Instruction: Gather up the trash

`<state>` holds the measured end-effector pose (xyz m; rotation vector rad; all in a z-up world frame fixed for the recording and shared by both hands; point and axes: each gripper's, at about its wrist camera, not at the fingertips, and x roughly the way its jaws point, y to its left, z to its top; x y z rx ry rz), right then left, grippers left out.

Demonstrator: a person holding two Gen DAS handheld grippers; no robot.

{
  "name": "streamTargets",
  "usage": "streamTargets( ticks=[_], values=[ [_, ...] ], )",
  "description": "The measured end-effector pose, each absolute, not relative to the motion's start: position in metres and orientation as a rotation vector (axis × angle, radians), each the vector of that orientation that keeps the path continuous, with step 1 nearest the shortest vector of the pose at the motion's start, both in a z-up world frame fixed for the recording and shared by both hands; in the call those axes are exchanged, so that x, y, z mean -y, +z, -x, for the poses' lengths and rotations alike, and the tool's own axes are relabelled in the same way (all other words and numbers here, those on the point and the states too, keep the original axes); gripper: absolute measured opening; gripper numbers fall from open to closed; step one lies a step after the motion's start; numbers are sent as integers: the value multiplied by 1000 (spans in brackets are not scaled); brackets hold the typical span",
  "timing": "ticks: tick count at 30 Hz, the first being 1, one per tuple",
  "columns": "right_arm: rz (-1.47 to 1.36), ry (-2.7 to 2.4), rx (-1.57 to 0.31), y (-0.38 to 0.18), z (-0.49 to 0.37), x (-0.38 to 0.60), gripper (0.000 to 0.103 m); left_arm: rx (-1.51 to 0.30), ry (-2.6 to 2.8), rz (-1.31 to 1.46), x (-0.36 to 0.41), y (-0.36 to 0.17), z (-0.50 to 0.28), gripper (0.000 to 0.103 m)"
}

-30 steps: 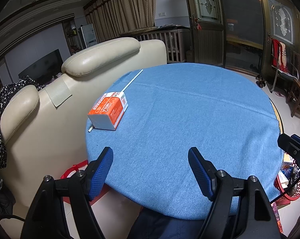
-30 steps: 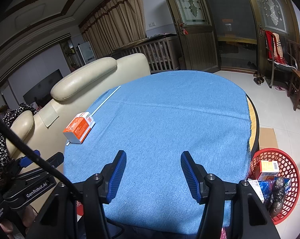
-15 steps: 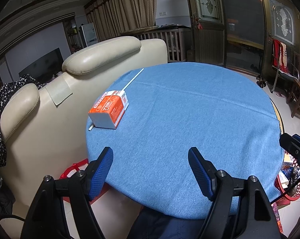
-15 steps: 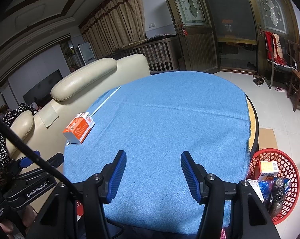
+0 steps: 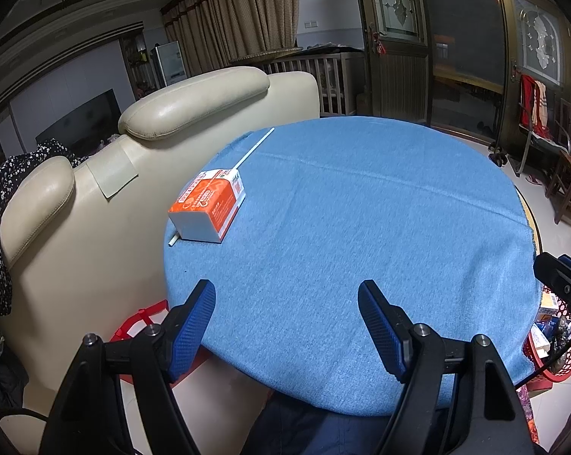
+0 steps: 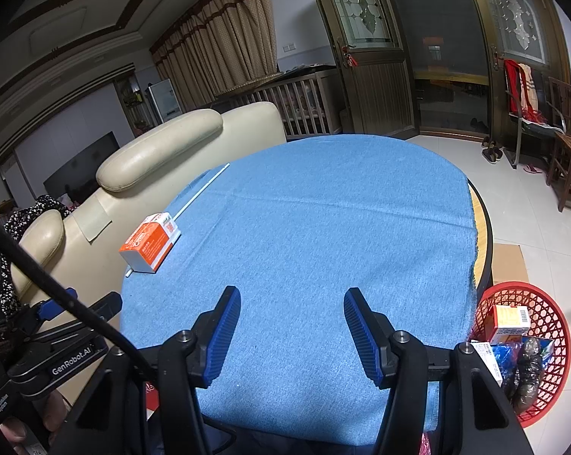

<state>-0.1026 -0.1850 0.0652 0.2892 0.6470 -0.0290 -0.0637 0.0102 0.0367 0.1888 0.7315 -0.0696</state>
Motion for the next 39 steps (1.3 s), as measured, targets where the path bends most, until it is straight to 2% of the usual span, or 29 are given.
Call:
streamTargets(
  ticks=[39],
  values=[
    [-206,-64,-608,72,92,180,61,-739,-61,-180,-10,38,50,78]
  ],
)
